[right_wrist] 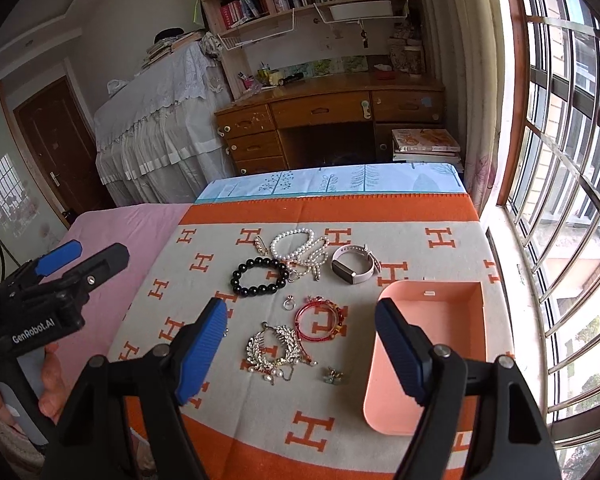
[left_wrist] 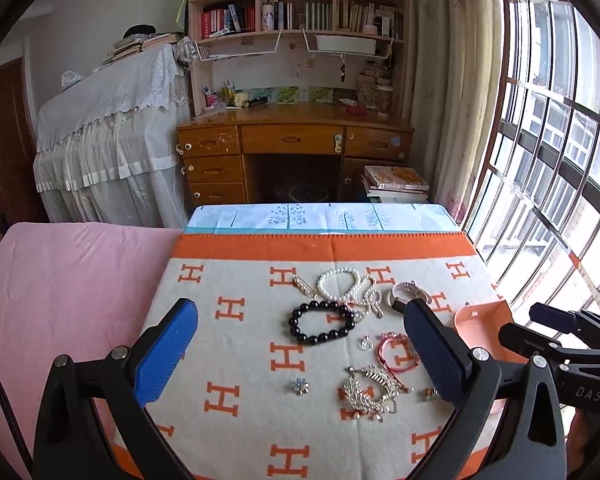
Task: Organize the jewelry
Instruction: 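Reach the right gripper down and grasp the white pearl necklace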
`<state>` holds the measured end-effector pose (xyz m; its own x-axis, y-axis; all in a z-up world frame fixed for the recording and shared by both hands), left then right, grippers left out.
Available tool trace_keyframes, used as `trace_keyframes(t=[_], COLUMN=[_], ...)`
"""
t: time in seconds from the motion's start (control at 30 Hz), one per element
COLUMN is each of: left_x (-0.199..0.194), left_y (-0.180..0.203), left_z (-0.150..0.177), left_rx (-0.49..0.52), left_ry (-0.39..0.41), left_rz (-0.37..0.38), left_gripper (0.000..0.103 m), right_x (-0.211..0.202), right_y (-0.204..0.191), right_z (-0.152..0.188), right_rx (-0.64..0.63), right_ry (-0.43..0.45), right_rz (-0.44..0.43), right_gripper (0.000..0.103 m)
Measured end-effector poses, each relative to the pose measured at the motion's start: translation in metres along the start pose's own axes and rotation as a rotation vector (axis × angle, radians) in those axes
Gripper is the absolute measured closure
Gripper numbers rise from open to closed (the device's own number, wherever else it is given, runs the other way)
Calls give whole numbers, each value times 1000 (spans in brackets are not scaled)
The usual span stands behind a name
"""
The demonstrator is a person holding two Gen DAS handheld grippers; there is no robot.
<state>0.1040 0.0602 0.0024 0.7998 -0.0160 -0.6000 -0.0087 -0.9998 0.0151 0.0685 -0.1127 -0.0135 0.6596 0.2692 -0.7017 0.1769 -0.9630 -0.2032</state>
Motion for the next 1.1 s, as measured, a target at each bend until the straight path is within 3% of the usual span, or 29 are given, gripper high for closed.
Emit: trace_keyframes(t=[0.13, 0.23, 0.4, 0.63, 0.83, 0.9, 1.1], left_x=[35, 71, 133, 222, 289, 305, 335], left_y=[-14, -21, -21, 1, 24, 31, 40], left_z=[-16, -20, -14, 1, 10, 12, 17], left_rx=[16, 27, 78, 84, 109, 119, 140], left_ry=[-71, -150, -259, -416, -513, -546, -632], left_rz=[37, 42, 35, 118, 129, 145, 199], left_gripper=[2, 1, 1, 2, 16, 31, 53], right_x=[35, 64, 108, 173, 218, 224, 232], right_y=[19, 32, 39, 35, 38, 41, 47], right_z=[-14, -20, -27, -43, -52, -53, -54], right_rx=[29, 62, 79, 92, 103, 103, 107], right_ry=[-96, -172, -259, -336, -396, -401, -412], right_rz=[5, -9, -20, -37, -17, -9, -13], right_gripper=[49, 57, 64, 67, 73, 73, 73])
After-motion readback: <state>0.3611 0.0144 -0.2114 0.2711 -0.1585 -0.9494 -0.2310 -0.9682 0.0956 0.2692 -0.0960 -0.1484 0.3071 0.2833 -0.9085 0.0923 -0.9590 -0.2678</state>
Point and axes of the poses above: each gripper's, at about its wrist camera, not at the fingertips, and x roughly the way its jaws point, y to its right, z to its underside, the point moved 5 cm from there along x, roughly the way its jaws point, and after that the axes turned 2 degrees about y, right-handed, at the moved point
